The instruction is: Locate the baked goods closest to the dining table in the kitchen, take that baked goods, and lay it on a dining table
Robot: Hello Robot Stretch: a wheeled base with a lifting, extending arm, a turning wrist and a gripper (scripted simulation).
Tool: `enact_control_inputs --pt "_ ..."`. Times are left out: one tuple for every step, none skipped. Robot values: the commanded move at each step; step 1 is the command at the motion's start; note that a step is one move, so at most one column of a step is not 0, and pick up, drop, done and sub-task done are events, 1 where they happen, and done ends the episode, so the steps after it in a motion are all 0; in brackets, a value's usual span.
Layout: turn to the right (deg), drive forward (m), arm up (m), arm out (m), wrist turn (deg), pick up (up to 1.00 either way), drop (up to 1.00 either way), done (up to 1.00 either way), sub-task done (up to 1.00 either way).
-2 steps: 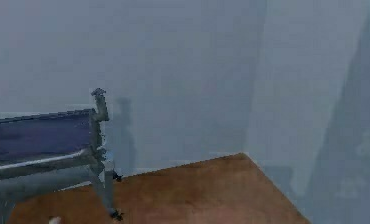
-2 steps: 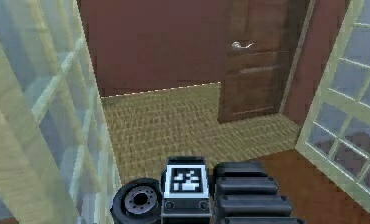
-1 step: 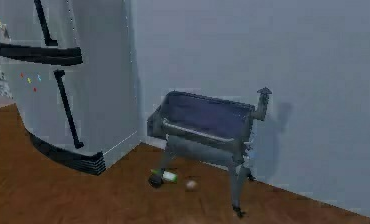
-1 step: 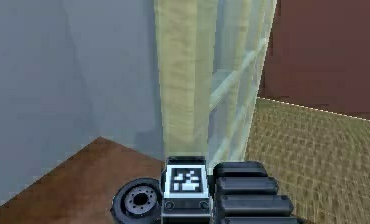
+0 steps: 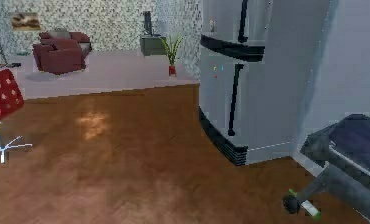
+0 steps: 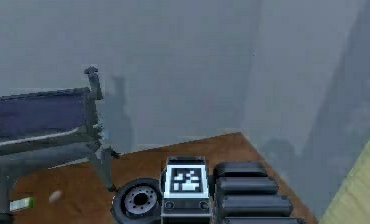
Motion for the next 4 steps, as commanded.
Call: enact_control_inputs --pt "-30.0 0.00 0.00 0.00 0.0 0.00 0.00 0.00 0.00" --pt "0.0 0.15 0.00 0.00 0.0 0.00 0.00 0.00 0.00" --pt "-45.0 0.00 0.00 0.00 0.0 0.00 0.00 0.00 0.00" --pt "-42.0 0.00 0.00 0.00 0.0 0.00 0.00 0.00 0.00"
